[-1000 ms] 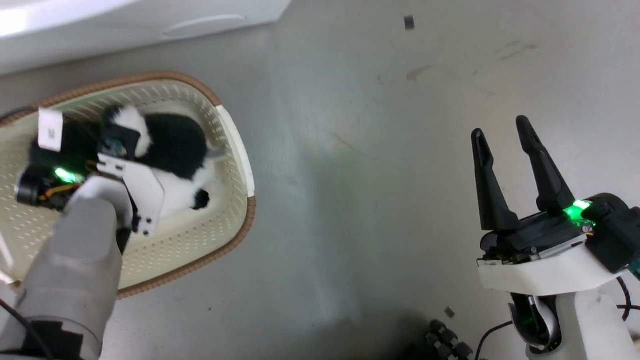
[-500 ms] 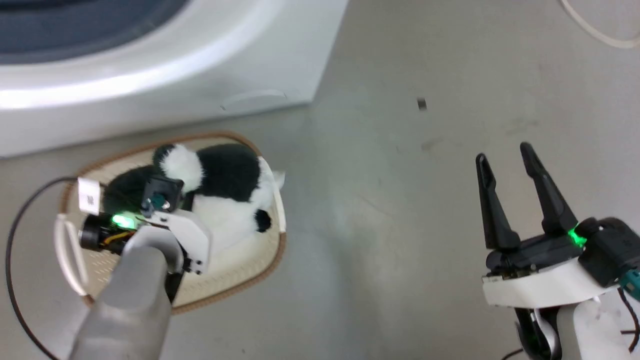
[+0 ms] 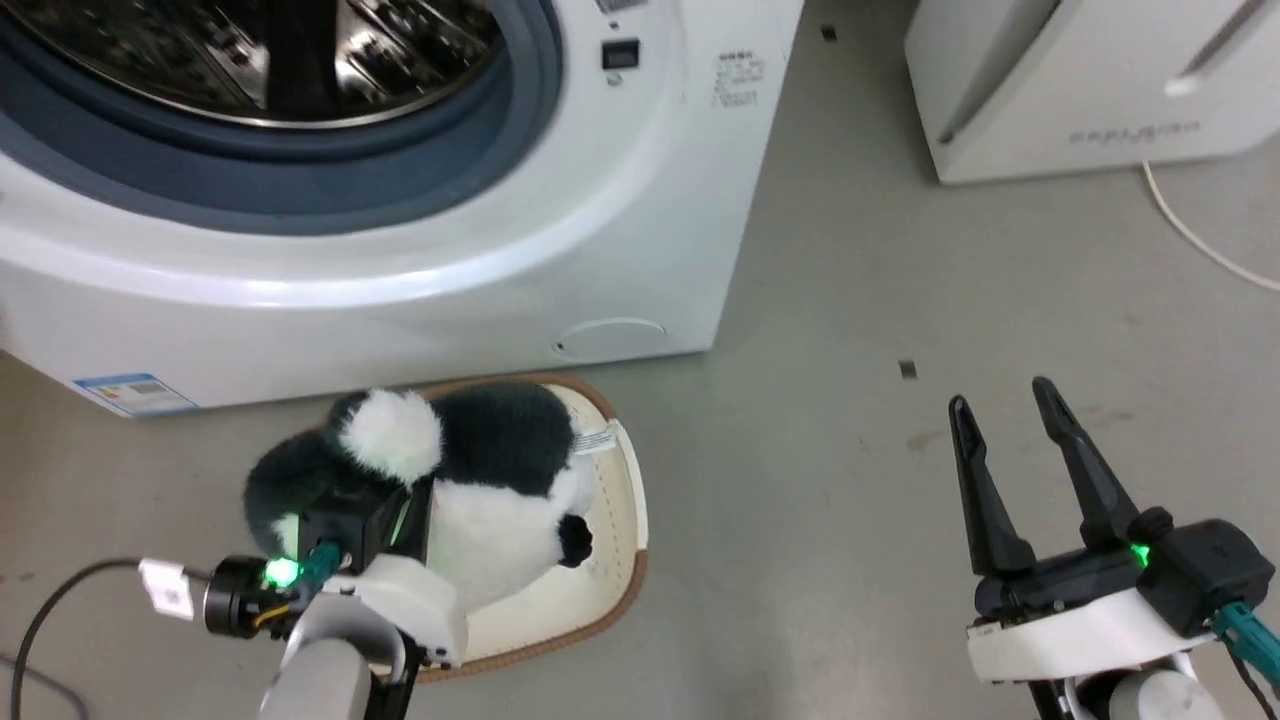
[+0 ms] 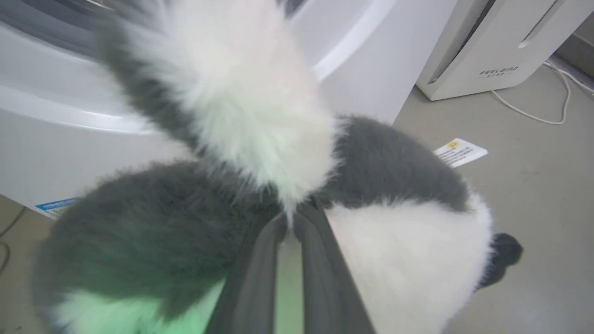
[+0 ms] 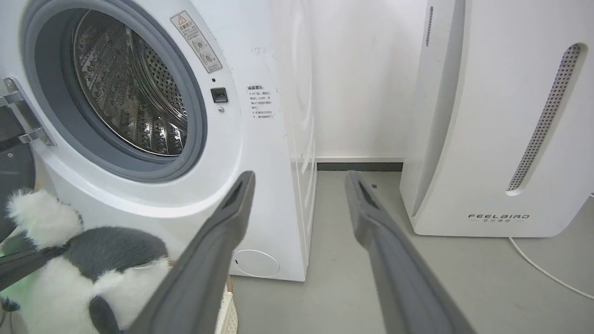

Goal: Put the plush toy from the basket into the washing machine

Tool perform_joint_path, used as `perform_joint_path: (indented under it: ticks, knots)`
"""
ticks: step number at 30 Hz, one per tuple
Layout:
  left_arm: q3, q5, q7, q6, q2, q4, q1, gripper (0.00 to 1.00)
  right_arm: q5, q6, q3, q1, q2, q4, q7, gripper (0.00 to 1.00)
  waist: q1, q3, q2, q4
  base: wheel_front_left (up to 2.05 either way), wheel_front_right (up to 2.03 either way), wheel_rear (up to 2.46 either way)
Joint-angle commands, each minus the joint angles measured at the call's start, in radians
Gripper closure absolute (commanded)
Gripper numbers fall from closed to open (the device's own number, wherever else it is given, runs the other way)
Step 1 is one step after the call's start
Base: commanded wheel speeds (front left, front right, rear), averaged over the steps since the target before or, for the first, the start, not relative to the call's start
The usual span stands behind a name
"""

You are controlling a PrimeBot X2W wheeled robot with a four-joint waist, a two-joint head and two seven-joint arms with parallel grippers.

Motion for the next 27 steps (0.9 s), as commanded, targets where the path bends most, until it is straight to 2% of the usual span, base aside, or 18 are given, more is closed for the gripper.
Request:
perform_joint_path:
  ticks: [1,8,9,16,22,27]
  knots:
    - [0.007,0.0,-0.006,0.004,-0.006,-0.028,0.017,1.0,-0.01,-0.001,0.0,0.014,0.0,0.004,-0.005,0.0,0.0001,-0.035,0.0,0.021,0.0,0.0,0.0]
    - [0.06,0.019,-0.006,0.009,-0.027,-0.252,0.131,1.0,-0.013,-0.001,-0.01,0.057,0.0,0.007,-0.005,0.0,0.0001,-0.094,0.0,0.041,0.0,0.0,0.0]
    - [0.086,0.019,-0.006,0.002,-0.041,-0.353,0.158,1.0,-0.012,-0.001,-0.003,0.067,0.0,0.008,-0.005,0.0,0.0001,-0.107,0.0,0.039,0.0,0.0,0.0]
    - [0.129,0.039,-0.006,-0.013,-0.064,-0.549,0.177,1.0,-0.007,-0.001,0.009,0.073,0.0,0.001,-0.005,0.0,0.0001,-0.11,0.0,0.024,0.0,0.0,0.0]
    - [0.189,0.048,-0.006,-0.027,-0.044,-0.653,0.114,1.0,-0.004,-0.001,0.017,0.055,0.0,-0.014,-0.005,0.0,0.0001,-0.057,0.0,-0.011,0.0,0.0,0.0]
    - [0.232,0.063,-0.006,-0.044,0.01,-0.682,0.022,1.0,0.009,-0.001,0.02,0.02,0.0,-0.028,-0.005,0.0,0.0001,0.027,0.0,-0.054,0.0,0.0,0.0]
